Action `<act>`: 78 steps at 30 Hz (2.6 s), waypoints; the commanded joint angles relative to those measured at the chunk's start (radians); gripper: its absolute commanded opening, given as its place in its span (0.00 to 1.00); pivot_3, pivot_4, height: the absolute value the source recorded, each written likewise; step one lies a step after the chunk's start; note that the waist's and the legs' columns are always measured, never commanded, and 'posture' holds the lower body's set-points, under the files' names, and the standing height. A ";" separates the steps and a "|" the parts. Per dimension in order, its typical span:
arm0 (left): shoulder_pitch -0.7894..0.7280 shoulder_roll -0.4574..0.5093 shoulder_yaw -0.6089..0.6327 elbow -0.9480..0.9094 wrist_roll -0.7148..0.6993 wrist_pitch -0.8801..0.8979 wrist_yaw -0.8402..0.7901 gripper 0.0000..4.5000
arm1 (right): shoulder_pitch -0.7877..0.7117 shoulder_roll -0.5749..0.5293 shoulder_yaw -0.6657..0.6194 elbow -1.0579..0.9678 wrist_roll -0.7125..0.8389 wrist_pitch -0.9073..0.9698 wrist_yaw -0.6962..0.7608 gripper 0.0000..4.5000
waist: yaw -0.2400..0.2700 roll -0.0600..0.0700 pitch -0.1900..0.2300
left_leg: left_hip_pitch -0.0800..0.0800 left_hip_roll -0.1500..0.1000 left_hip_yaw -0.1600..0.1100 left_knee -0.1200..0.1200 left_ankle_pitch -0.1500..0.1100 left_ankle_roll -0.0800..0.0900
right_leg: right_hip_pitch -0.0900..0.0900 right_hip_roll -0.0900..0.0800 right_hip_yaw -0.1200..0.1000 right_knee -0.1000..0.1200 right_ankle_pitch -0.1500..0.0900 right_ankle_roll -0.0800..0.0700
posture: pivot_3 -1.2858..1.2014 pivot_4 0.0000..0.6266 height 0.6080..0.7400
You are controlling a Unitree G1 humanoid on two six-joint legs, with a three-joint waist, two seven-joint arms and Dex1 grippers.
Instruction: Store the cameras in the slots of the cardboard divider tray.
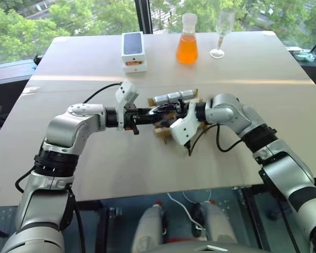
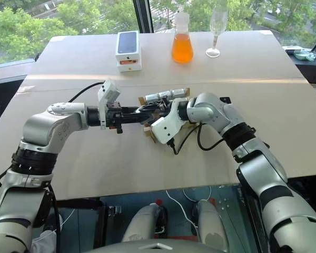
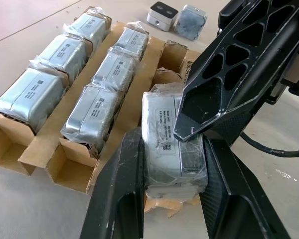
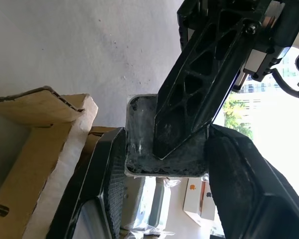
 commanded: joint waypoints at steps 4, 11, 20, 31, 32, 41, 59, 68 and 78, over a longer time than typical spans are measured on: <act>-0.030 0.004 0.027 -0.013 0.013 -0.013 -0.013 0.19 | -0.017 -0.005 0.010 -0.049 0.043 0.018 0.031 0.52 | 0.002 0.000 0.000 | 0.000 0.000 0.000 0.000 0.000 0.000 | 0.000 0.000 0.000 0.000 0.000 0.000 | 0.52 0.24 1.00; -0.109 0.009 -0.013 0.100 0.082 -0.112 -0.114 0.19 | 0.091 -0.039 -0.082 -0.151 0.280 0.202 0.134 0.99 | 0.008 -0.001 0.000 | 0.000 0.000 -0.001 0.000 0.000 0.000 | 0.000 0.000 -0.001 0.000 0.000 0.000 | 0.52 0.24 1.00; -0.323 -0.110 -0.087 0.558 0.254 -0.478 -0.311 0.19 | 0.579 -0.158 -0.318 -0.702 0.841 0.927 0.211 0.99 | 0.032 -0.002 0.000 | -0.001 -0.001 -0.002 0.001 0.000 0.000 | 0.002 0.003 -0.004 -0.001 0.000 0.000 | 0.52 0.24 1.00; -0.411 -0.229 -0.080 0.772 0.328 -0.704 -0.421 0.19 | 1.147 -0.036 -0.486 -0.931 1.016 0.821 0.144 0.99 | 0.022 -0.003 0.000 | -0.001 -0.001 -0.001 0.002 0.000 0.001 | 0.001 0.006 -0.001 -0.001 0.000 0.001 | 0.52 0.24 1.00; -0.405 -0.232 -0.086 0.775 0.337 -0.718 -0.431 0.19 | 1.179 -0.030 -0.498 -0.925 1.024 0.773 0.168 0.99 | 0.023 -0.003 0.000 | 0.000 -0.001 -0.001 0.003 0.000 0.001 | 0.001 0.007 0.000 -0.001 0.001 0.003 | 0.52 0.24 1.00; -0.388 -0.275 -0.090 0.799 0.394 -0.757 -0.421 0.19 | 1.257 -0.099 -0.540 -0.823 1.019 0.619 0.317 0.99 | 0.029 -0.004 -0.001 | 0.000 0.000 -0.001 0.003 -0.001 0.001 | 0.002 0.009 0.001 -0.001 -0.001 0.006 | 0.52 0.24 1.00; -0.378 -0.227 -0.050 0.799 0.423 -0.751 -0.422 0.19 | 1.238 -0.087 -0.526 -0.815 1.011 0.610 0.284 0.99 | 0.030 -0.005 -0.001 | 0.001 0.001 -0.001 0.004 0.000 0.001 | 0.002 0.010 0.001 -0.001 0.001 0.003 | 0.52 0.24 1.00; -0.330 -0.256 -0.068 0.751 0.433 -0.756 -0.428 0.19 | 1.215 -0.090 -0.524 -0.815 1.007 0.615 0.273 0.99 | 0.030 -0.005 -0.002 | 0.001 0.001 -0.001 0.004 0.000 0.001 | 0.002 0.010 0.001 -0.001 0.001 0.002 | 0.52 0.24 1.00; -0.347 -0.274 -0.072 0.775 0.455 -0.773 -0.416 0.19 | 1.224 -0.086 -0.519 -0.827 0.998 0.609 0.257 0.99 | 0.030 -0.005 -0.002 | 0.001 0.001 -0.001 0.004 0.000 0.001 | 0.002 0.010 0.001 0.000 0.001 0.002 | 0.52 0.24 1.00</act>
